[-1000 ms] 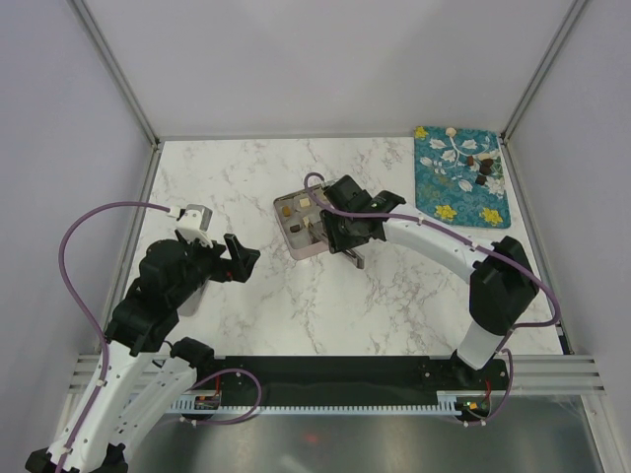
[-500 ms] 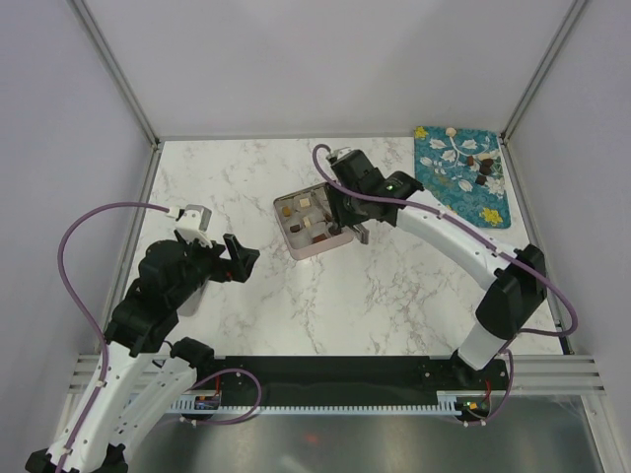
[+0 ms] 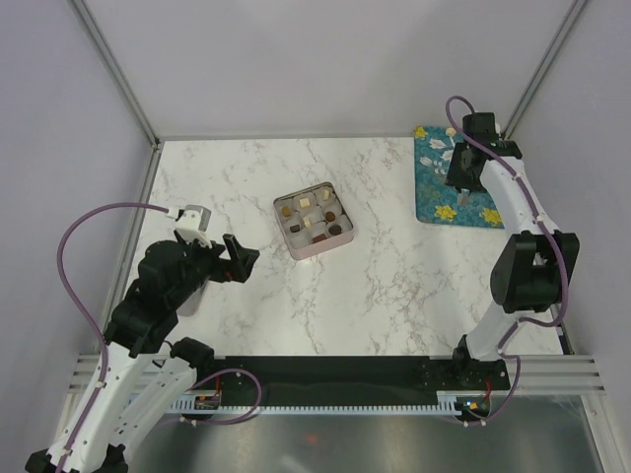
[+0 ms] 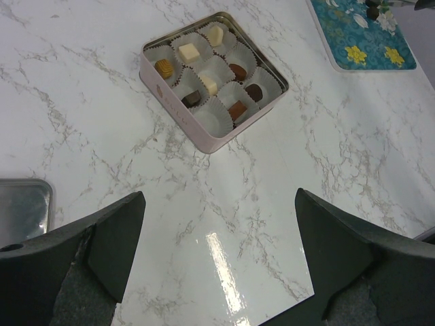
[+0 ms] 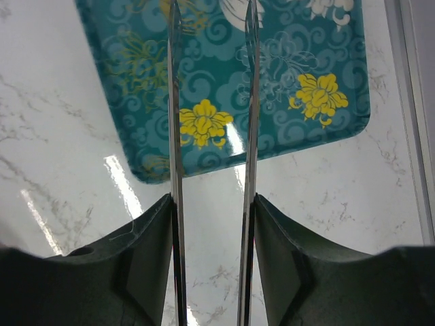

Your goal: Pack the chocolate

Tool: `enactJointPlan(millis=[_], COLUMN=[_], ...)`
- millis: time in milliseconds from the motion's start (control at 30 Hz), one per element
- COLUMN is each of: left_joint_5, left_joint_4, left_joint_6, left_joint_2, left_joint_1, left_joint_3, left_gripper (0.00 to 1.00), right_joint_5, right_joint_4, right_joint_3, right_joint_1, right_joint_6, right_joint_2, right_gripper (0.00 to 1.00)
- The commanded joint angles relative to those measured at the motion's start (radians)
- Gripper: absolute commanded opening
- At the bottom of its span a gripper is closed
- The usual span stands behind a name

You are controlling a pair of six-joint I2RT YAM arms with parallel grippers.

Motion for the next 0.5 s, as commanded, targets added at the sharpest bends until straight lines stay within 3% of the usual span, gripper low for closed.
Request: enactJointPlan(millis=[0,300,467], left_joint_5=[0.0,-0.005,-0.008], left_joint_4=[0.013,0.01,0.011], left_joint_6=[0.019,0.021,0.021], left_joint_2=[0.004,0.002,0.008], left_joint_1=[-0.003,-0.003,-0.003], left_joint_3=[0.004,0.004,0.002], left_gripper=[1.0,1.0,1.0], right_joint_5=[-0.005,0.023,-0.047], right_joint_4=[0.049,0.064,0.067], right_joint_3=[0.036,0.163,0.212], right_joint_1=[-0.07,-0.153,-0.194], right_joint_6=[0.003,0.0,-0.005], right_joint_2=[0.044,0.204,0.265], right_gripper=[0.56,0.57,0.57])
